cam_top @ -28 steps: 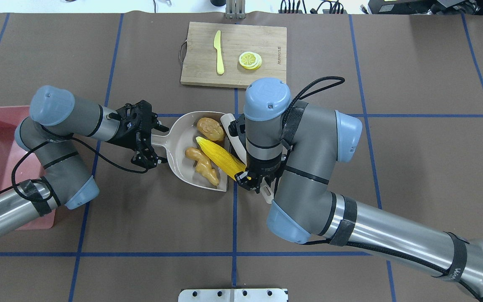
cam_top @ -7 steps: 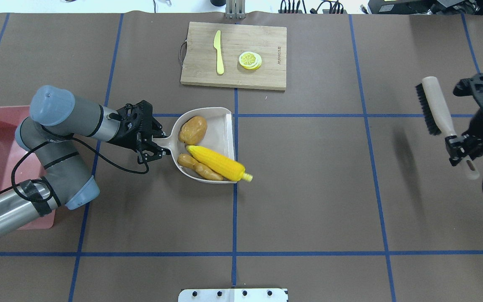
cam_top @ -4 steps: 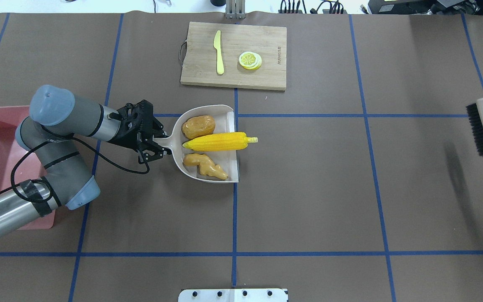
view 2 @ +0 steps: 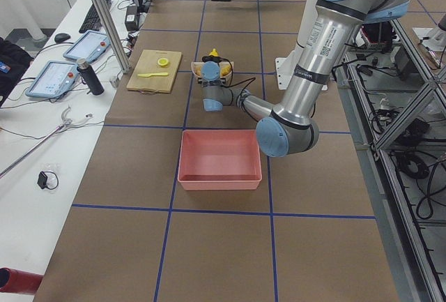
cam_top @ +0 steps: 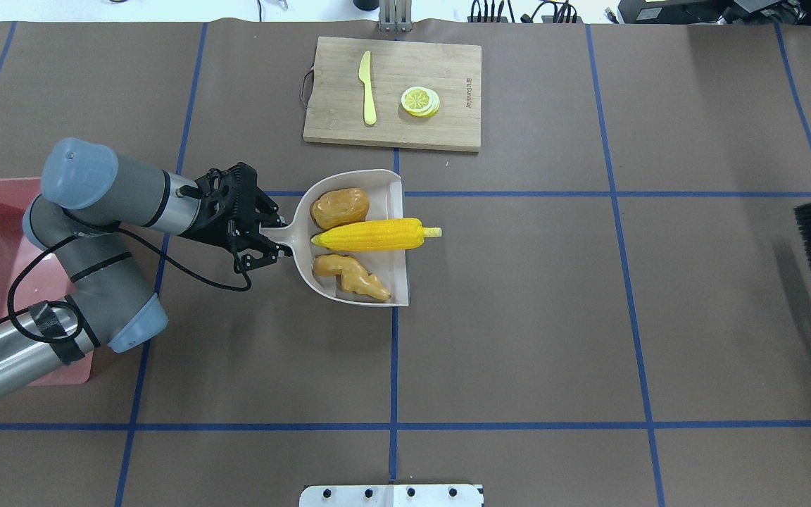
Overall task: Sweep and dump trash into bin
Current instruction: 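Lift the loaded dustpan with the left gripper over the pink bin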
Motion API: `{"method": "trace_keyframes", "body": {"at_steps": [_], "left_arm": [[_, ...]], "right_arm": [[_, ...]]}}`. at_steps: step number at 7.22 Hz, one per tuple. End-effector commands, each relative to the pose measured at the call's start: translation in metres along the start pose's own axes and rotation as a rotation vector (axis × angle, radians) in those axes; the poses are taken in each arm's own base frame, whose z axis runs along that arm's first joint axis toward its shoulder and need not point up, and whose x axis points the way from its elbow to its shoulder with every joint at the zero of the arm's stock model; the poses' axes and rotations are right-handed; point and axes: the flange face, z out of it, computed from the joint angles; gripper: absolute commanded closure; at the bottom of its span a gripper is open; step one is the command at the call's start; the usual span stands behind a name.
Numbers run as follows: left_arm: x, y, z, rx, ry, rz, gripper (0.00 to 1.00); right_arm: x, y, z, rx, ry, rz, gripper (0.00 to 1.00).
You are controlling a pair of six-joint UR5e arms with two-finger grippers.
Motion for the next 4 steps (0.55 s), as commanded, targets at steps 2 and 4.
{"method": "trace_keyframes", "body": {"at_steps": [2,4], "left_arm": [[-0.008,-0.016,-0.032,0.038,-0.039,0.013,1.00],[-0.021,-0.005,-0.064,0.018,-0.084,-0.010,1.00]], "right_arm": [[0.011,-0.003,0.014,-0.029,-0.015,0.020,1.00],[0.019,-0.005,0.023,-0.045,-0.007,0.028,1.00]]}}
